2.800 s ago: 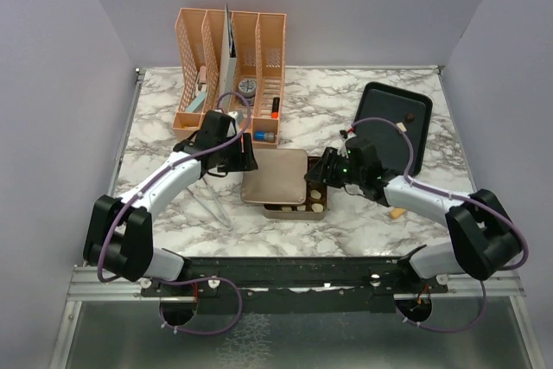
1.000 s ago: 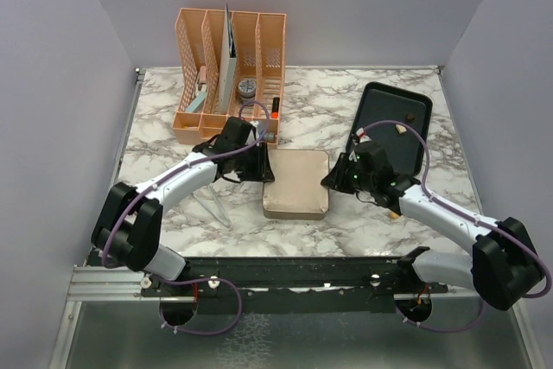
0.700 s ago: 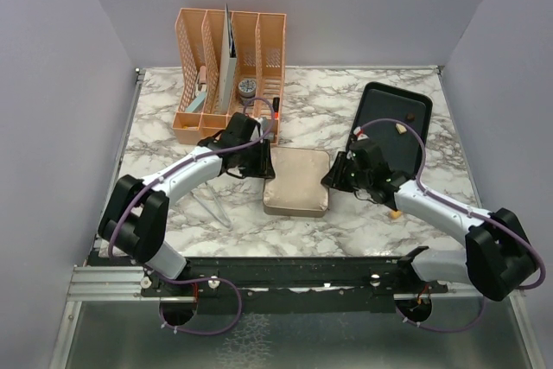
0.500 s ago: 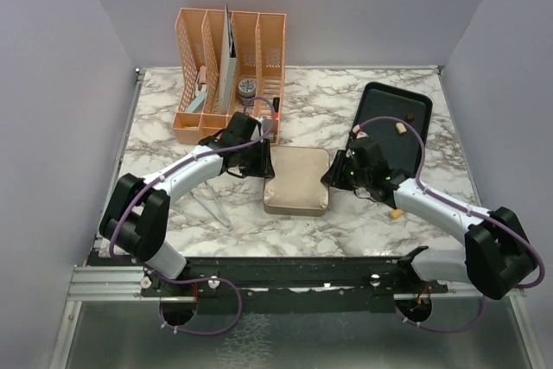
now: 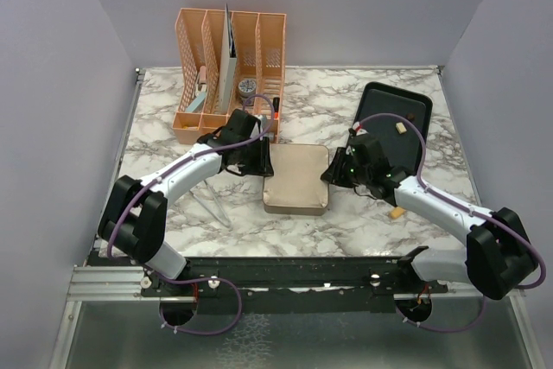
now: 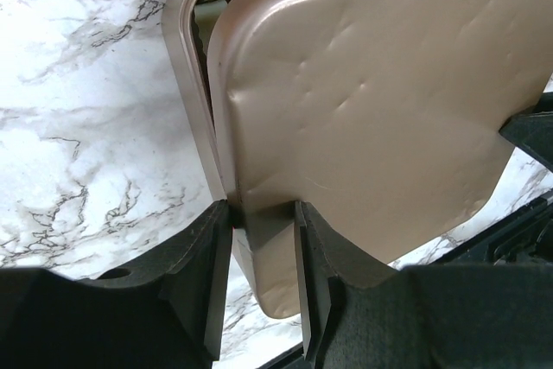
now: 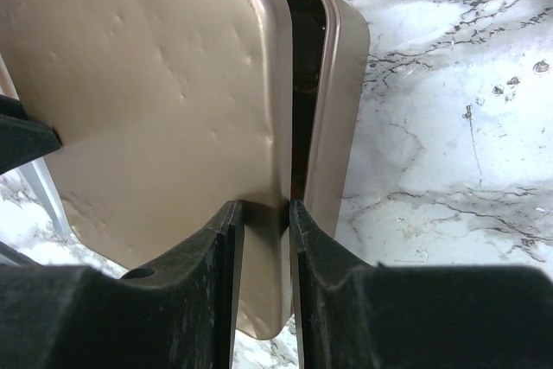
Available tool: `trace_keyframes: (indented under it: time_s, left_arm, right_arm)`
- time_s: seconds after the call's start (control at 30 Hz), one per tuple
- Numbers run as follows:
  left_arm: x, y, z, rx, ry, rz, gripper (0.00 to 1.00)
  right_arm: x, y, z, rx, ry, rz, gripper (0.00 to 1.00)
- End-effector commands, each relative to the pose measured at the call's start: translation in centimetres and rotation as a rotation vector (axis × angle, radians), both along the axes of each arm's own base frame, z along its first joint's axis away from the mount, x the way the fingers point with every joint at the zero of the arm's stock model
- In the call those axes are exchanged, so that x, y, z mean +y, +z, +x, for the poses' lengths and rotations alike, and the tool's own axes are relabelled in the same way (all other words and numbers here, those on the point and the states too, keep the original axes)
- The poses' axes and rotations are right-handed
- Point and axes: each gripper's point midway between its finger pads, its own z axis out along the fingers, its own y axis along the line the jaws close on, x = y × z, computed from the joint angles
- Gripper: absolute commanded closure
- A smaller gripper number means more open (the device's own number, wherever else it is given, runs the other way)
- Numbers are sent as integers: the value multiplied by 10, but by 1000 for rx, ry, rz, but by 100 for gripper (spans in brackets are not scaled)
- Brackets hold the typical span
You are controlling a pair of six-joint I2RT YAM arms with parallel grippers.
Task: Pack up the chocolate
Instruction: Close the box lid on the packing box.
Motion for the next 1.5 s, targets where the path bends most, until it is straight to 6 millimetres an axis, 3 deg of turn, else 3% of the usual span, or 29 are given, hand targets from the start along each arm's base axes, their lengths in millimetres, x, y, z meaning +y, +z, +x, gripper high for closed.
trace_keyframes:
  time_s: [0.0,0.27,0.53,1.17,1.47]
  left_arm:
    - [-24,25,5,-44,-51,-89,62]
    - [-23,19,14,-58,-43,-55,60]
    - [-22,4,24,-63,-38,-14,59]
    - [-11,-4,36,-97,-16,67,49]
    - [-16,4,37,-113,-39,45,51]
  right_arm:
    - [25,29,7,-54,57,94,71]
    - [24,25,14,-65,38,75,70]
    - [16,9,23,-71,7,12,62]
    - [-1,9,33,-106,-47,-83,44]
    - [-9,6,29,-91,-65,-115,52]
